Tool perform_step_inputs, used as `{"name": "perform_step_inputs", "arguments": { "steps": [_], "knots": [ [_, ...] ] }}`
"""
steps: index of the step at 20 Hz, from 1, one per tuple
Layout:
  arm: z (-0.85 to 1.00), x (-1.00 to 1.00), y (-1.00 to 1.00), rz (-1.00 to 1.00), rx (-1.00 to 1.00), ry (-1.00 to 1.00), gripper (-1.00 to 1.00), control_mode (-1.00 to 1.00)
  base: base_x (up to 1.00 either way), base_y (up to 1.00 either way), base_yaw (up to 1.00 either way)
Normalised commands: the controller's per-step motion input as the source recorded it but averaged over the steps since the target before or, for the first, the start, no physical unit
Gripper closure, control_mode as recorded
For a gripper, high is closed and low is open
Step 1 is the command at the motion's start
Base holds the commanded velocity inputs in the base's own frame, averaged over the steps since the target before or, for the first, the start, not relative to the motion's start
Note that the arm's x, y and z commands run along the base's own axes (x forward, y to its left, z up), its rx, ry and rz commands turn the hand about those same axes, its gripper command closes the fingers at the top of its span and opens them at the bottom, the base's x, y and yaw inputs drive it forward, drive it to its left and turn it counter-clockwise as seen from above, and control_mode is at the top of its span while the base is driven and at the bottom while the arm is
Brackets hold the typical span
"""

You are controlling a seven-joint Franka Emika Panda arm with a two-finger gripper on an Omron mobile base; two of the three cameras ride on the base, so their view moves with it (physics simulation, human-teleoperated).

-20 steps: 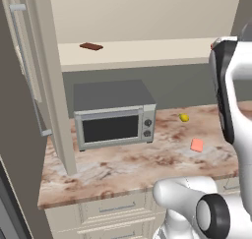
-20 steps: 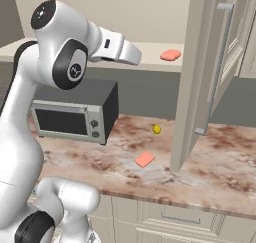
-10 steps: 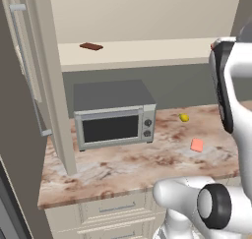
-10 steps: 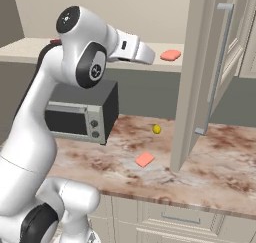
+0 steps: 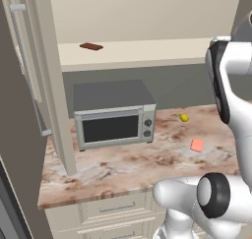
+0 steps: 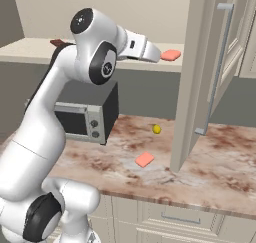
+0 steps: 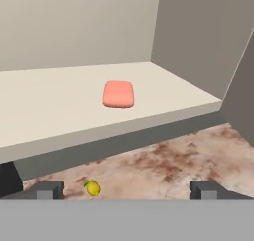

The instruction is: Pick the bar soap and bar soap from the cabinet and place them on the counter.

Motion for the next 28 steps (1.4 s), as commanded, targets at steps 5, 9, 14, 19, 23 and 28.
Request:
{"name": "perform_step_inputs", "arguments": {
  "steps": [5, 9, 14, 19, 23, 28],
  "knots": [
    [-0.1, 0.33, -0.18, 0.0, 0.0, 0.0, -1.0, -1.0, 0.0, 0.0, 0.0],
    [-0.1, 0.38, -0.1, 0.0, 0.0, 0.0, -1.0, -1.0, 0.0, 0.0, 0.0],
    [-0.08, 0.39, -0.1, 0.0, 0.0, 0.0, -1.0, -1.0, 0.0, 0.0, 0.0],
    [-0.06, 0.34, -0.17, 0.0, 0.0, 0.0, -1.0, -1.0, 0.0, 0.0, 0.0],
    [-0.05, 0.36, -0.18, 0.0, 0.0, 0.0, -1.0, -1.0, 0.0, 0.0, 0.0],
    [-0.04, 0.38, -0.16, 0.0, 0.0, 0.0, -1.0, -1.0, 0.0, 0.0, 0.0]
  ]
}}
